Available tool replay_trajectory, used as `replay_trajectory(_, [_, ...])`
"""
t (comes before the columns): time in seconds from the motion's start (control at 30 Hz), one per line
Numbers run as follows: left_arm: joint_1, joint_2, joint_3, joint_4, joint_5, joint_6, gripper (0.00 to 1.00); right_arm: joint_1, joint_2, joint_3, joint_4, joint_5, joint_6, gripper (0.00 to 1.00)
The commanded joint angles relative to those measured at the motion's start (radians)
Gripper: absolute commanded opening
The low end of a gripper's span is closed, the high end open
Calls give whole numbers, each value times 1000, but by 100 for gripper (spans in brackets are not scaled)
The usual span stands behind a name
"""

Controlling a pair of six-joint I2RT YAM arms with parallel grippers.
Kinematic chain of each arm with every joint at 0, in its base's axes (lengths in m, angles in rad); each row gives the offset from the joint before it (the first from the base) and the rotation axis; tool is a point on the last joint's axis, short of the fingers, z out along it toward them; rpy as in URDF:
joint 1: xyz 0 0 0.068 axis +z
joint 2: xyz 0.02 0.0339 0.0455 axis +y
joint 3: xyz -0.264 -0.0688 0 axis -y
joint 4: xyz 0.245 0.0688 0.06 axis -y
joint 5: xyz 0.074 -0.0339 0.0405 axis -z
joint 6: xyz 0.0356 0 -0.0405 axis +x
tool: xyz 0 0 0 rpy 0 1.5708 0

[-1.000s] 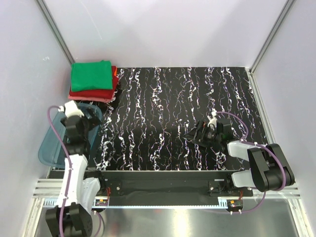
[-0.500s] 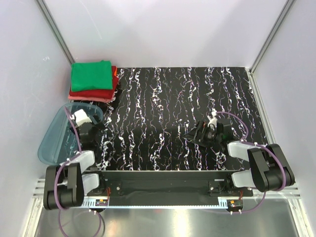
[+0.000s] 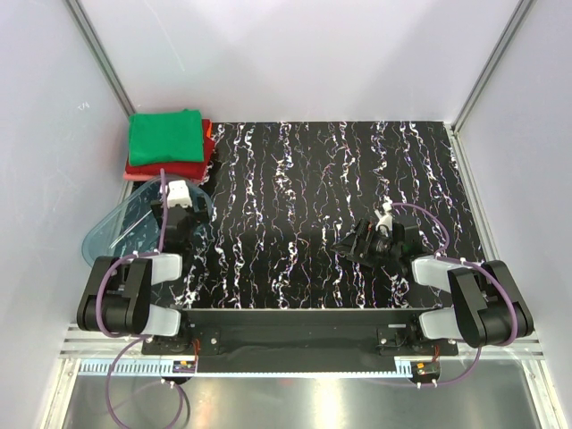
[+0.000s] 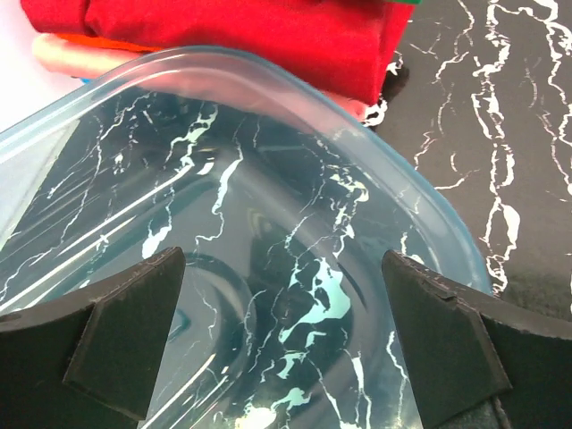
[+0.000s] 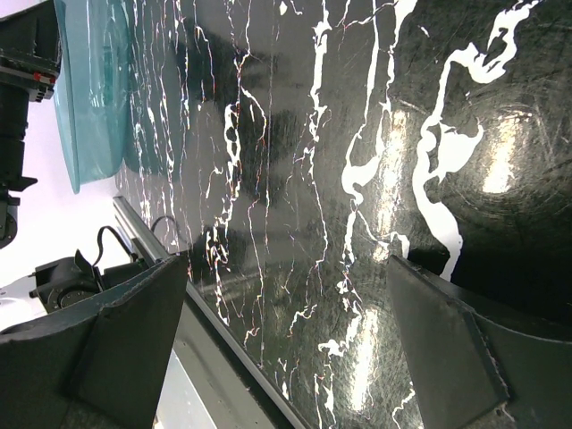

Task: Fold and stack the t-shirts

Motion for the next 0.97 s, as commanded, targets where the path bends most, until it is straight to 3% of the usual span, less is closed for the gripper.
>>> replay_trajectory(0.0, [1,-33,-24,106,-27,22,99,9,-23,-5,51,-15,1,99])
replay_trajectory(0.47, [-16,-100,-156,305,-149,-21,99,11,-24,-5,54,-20,3,99])
replay_trajectory(0.93, [-36,-76,-149,312,-140,-1,99,17,-49,3,24,-1,-7,100])
